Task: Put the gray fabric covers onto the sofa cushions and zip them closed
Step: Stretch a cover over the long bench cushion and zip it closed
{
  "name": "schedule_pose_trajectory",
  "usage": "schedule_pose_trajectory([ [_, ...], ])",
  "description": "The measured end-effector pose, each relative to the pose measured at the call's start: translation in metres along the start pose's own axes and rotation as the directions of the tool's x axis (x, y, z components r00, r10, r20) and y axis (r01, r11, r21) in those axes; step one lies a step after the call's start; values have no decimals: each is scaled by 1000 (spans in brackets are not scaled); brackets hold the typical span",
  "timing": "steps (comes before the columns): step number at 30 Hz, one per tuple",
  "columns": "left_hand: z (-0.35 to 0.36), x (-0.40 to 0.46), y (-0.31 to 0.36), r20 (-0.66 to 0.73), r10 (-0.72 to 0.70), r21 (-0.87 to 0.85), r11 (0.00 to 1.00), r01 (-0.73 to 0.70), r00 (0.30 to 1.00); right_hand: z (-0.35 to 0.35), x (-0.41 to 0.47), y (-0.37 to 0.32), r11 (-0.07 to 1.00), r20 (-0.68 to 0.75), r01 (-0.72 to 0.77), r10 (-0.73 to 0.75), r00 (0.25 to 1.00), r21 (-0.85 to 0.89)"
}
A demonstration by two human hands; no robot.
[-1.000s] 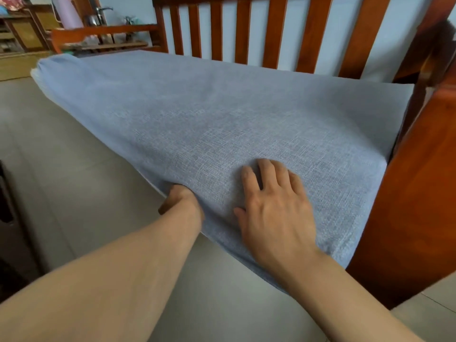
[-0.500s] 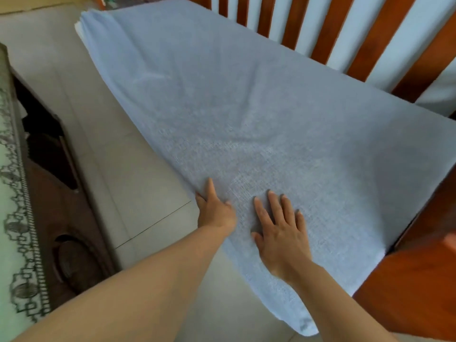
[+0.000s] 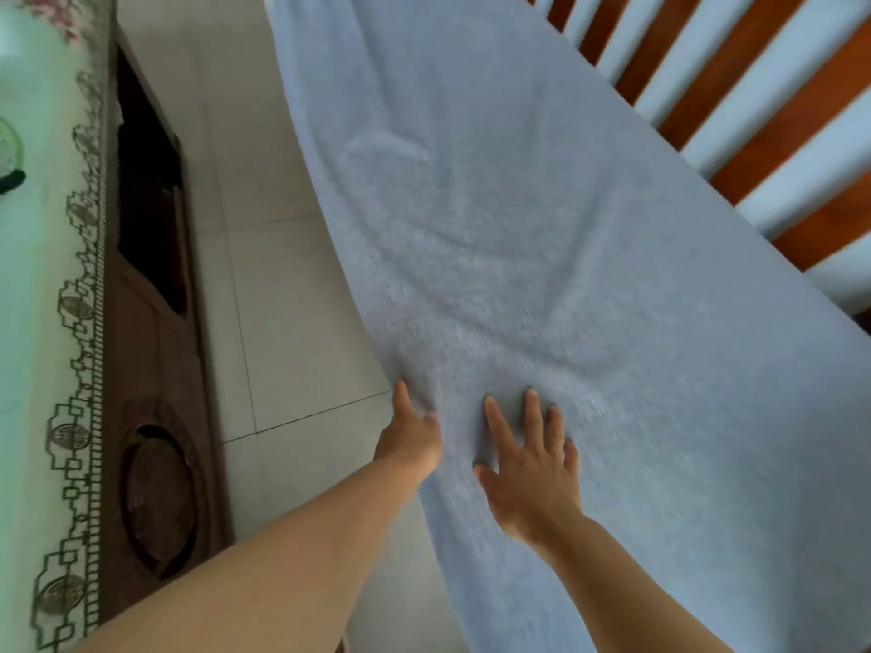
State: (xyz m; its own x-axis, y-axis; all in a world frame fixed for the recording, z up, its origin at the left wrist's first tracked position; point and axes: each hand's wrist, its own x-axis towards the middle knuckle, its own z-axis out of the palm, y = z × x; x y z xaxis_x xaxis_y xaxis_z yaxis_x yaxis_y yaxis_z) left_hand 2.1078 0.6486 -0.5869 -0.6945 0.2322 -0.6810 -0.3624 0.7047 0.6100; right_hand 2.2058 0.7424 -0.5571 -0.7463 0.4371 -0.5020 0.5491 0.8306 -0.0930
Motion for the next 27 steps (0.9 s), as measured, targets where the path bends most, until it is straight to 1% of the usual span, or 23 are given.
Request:
schedule_pose_trajectory([
  [3, -27, 45, 8, 8, -38, -276, 961, 39, 999, -20, 51, -23, 999, -21, 39, -39, 999, -20],
  [5, -42, 67, 14, 28, -63, -357, 931, 69, 998, -30, 77, -37, 998, -40, 49, -50, 998, -35],
  [8, -63, 96, 27, 60, -140, -496, 855, 151, 988, -42, 112, -58, 996, -70, 73, -76, 995, -56],
  [10, -73, 115, 31, 81, -176, -516, 835, 192, 981, -47, 135, -69, 992, -118, 104, -111, 987, -68],
  [13, -74, 139, 30, 132, -239, -514, 814, 272, 962, -50, 161, -80, 984, -250, 169, -177, 952, -56],
  [15, -67, 149, 28, 214, -256, -552, 764, 333, 943, -47, 176, -85, 977, -325, 205, -213, 921, -61],
  [17, -61, 162, 24, 280, -245, -604, 707, 369, 928, -45, 186, -88, 970, -389, 221, -243, 889, -100],
  [19, -60, 176, 19, 291, -189, -663, 666, 341, 938, -43, 195, -90, 966, -417, 223, -256, 872, -127],
  [21, -64, 191, 17, 236, -143, -739, 616, 273, 961, -44, 200, -93, 963, -427, 231, -268, 864, -137],
  [22, -64, 198, 15, 234, -140, -776, 570, 272, 962, -44, 203, -93, 961, -421, 240, -277, 864, -139],
  [24, -66, 204, 16, 240, -131, -818, 507, 273, 962, -45, 204, -94, 956, -433, 259, -294, 852, -141],
  [26, -69, 205, 21, 209, -169, -849, 457, 265, 963, -48, 207, -94, 949, -436, 277, -314, 843, -148],
  [27, -71, 204, 23, 152, -225, -836, 490, 247, 962, -50, 210, -96, 946, -434, 286, -324, 841, -152],
])
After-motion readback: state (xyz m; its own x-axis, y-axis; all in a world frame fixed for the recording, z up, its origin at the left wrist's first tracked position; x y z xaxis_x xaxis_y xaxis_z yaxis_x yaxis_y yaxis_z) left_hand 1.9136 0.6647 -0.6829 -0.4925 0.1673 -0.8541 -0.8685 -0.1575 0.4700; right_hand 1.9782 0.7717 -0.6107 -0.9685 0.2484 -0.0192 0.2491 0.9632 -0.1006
